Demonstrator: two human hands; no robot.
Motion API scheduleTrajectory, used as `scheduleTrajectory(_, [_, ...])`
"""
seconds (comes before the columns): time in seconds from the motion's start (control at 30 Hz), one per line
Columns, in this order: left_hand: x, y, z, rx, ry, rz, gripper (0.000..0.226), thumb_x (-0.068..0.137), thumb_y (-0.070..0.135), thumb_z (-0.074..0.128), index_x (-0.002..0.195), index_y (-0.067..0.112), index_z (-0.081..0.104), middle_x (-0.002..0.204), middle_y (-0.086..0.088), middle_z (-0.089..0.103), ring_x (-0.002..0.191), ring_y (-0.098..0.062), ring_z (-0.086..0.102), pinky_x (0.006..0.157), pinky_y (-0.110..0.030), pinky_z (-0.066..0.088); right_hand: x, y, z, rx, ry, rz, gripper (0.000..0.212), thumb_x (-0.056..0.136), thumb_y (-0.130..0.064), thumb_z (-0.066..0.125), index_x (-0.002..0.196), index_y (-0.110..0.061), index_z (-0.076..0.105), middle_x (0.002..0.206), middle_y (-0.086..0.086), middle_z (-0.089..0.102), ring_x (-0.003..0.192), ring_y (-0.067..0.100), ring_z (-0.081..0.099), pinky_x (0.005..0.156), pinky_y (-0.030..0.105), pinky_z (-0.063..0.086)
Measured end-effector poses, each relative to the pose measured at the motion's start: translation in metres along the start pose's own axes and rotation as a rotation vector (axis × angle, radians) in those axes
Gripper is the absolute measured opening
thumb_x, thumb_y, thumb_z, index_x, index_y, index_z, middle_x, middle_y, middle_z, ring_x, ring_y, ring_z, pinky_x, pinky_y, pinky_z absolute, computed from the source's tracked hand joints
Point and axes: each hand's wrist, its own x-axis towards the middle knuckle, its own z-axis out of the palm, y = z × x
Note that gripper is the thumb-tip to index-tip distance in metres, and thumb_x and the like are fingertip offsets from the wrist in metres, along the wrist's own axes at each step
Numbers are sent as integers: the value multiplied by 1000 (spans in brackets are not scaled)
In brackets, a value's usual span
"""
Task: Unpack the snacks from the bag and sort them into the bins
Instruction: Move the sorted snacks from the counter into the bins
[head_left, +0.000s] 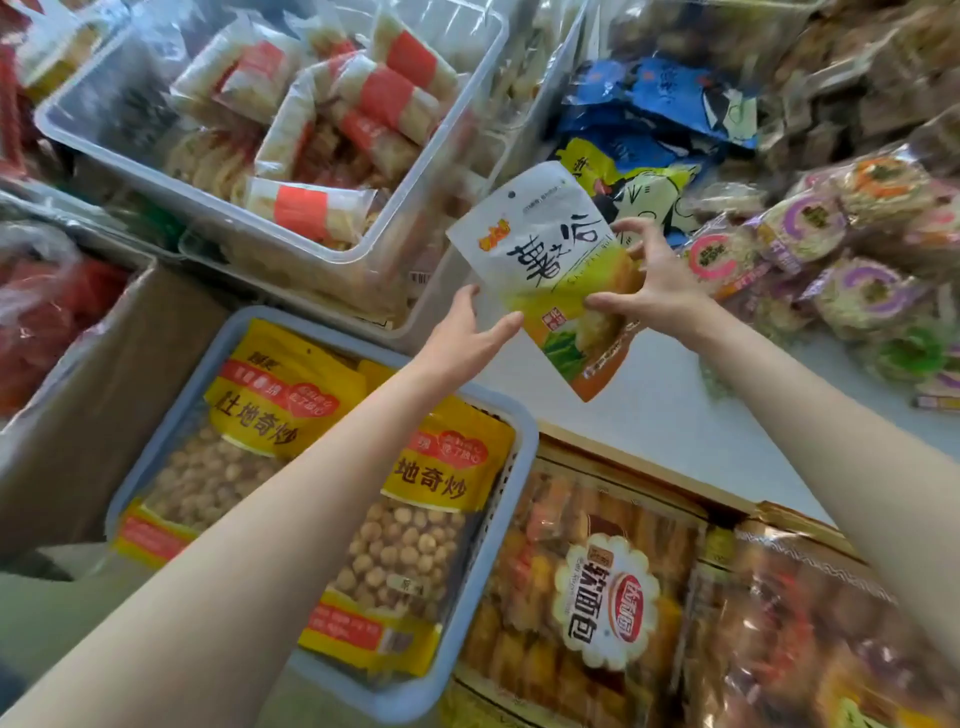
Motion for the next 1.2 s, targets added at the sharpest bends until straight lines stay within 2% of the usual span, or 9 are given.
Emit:
scheduleTrajectory(0.17, [-49,-13,-26,-449,-79,23,38,91,31,58,127,17,53,119,-3,65,108,-19,63,94,-35,50,-36,-58,24,114,-228,-23,60,79,-24,73,128,-27,38,116,4,49,105,17,56,77,41,57])
scheduleTrajectory(0.27, [-87,-41,-56,-484,-95,18,29,90,20,62,118,22,56,114,5,66,101,-12,63,82,-25,48,-52,-89,52,95,-232,-53,47,80,-30,70,119,-26,44,108,0,55,101,18,56,87,29,51])
scheduleTrajectory(0.33, [-117,-69,-83,-473,-109,-8,28,89,12,61,114,25,57,111,8,65,98,-6,61,76,-20,49,-63,-114,85,60,-238,-91,43,81,-25,69,118,-20,47,102,1,61,82,13,56,71,14,47])
scheduleTrajectory(0.4, [-152,-107,-110,-486,-61,-44,28,89,8,62,110,26,60,114,6,65,105,-10,61,86,-26,51,-78,-138,132,-13,-282,-169,42,83,-18,69,119,-16,49,93,0,64,73,11,58,66,18,49])
scheduleTrajectory(0.57, [-276,-246,-174,-666,301,-197,29,76,5,70,103,14,66,110,-5,67,98,-16,63,90,-29,49,-127,-197,300,-181,-489,-378,30,85,-13,68,113,-18,59,100,6,69,78,28,66,74,50,54])
scheduleTrajectory(0.73, [-426,-406,-195,-854,715,-422,17,97,10,47,105,19,59,87,4,64,64,5,63,62,-13,44,-211,-251,493,-251,-646,-522,20,83,-9,65,104,-7,63,89,6,67,75,22,64,75,38,54])
scheduleTrajectory(0.87, [-544,-517,-185,-980,930,-636,22,97,10,46,83,22,57,64,13,67,54,4,63,53,-14,42,-300,-267,643,-336,-849,-565,11,84,-7,61,91,1,59,85,12,65,82,32,63,70,33,45])
scheduleTrajectory(1.07, [-672,-636,-136,-1050,1178,-1012,24,97,3,38,101,11,60,100,-7,62,77,-14,60,61,-21,46,-413,-251,816,-554,-1181,-612,18,91,-14,53,95,4,54,96,17,64,88,35,57,74,39,46])
scheduleTrajectory(1.2, [-689,-730,-109,-885,1189,-1170,26,94,2,44,115,9,58,123,-12,58,111,-26,55,91,-29,41,-453,-212,941,-648,-1289,-604,16,93,-14,49,82,-5,45,89,18,60,83,33,56,69,37,44])
